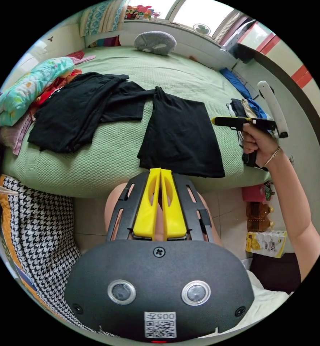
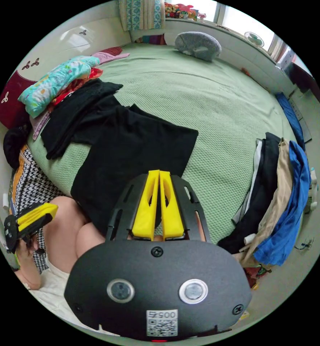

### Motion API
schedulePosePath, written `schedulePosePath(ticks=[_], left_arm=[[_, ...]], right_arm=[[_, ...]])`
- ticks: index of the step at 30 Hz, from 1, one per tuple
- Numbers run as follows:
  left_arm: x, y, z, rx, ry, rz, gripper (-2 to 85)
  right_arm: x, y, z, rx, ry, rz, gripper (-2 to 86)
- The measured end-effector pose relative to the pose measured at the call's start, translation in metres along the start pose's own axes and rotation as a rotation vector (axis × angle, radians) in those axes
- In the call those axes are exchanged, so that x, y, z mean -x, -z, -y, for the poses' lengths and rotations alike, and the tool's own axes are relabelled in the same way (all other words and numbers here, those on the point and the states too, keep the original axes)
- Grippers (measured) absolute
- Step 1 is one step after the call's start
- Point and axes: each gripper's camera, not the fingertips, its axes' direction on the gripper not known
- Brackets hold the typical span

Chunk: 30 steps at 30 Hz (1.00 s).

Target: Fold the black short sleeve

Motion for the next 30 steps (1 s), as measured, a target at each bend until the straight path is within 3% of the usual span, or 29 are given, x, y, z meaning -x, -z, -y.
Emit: schedulePosePath(ticks=[12, 22, 30], left_arm=[[-0.013, -0.078, 0.079, 0.104, -0.019, 0.018, -0.4], [0.012, -0.109, 0.103, 0.132, 0.005, -0.131, -0.5], [-0.006, -0.11, 0.119, 0.156, -0.109, -0.012, -0.4]], right_arm=[[0.056, -0.028, -0.06, 0.085, 0.052, -0.096, -1.0], [0.074, -0.047, -0.09, 0.044, 0.046, -0.133, -1.0], [0.072, -0.05, -0.113, 0.006, 0.015, -0.121, -1.2]])
